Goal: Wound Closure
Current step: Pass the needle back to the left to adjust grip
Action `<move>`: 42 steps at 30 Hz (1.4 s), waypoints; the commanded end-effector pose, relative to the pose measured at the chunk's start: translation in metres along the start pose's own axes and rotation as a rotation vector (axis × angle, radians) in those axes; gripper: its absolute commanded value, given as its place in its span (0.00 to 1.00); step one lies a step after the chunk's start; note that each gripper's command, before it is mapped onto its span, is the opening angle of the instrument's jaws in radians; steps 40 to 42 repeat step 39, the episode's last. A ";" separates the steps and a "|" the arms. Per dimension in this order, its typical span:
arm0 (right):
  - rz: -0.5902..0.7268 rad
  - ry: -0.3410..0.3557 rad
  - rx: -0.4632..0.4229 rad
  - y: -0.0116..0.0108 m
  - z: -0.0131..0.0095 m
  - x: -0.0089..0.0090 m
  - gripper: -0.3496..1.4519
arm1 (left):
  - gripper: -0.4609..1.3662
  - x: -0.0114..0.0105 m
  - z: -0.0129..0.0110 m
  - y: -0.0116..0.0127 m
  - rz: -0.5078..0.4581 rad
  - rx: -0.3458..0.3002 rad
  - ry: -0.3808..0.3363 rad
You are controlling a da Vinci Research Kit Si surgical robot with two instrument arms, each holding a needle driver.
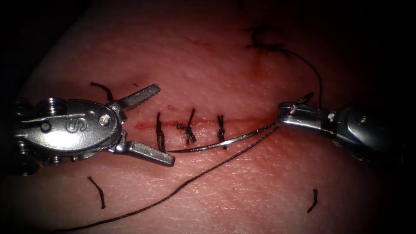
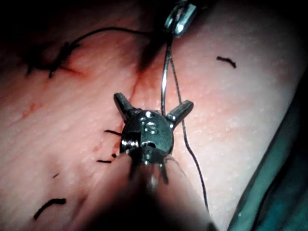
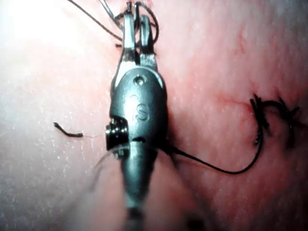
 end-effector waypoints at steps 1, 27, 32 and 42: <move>-0.054 0.001 0.022 0.0006 0.0002 0.0004 0.00 | 0.80 0.0003 0.0003 0.0001 -0.012 0.000 -0.045; -0.495 0.015 0.119 -0.0032 0.0036 0.0041 0.00 | 0.63 -0.0029 0.0071 -0.0015 -0.086 -0.061 -0.350; -0.501 0.019 0.120 -0.0032 0.0037 0.0041 0.00 | 0.60 -0.0029 0.0072 -0.0016 -0.084 -0.059 -0.350; -0.502 0.016 0.119 -0.0032 0.0036 0.0040 0.00 | 0.61 -0.0028 0.0073 -0.0015 -0.084 -0.059 -0.350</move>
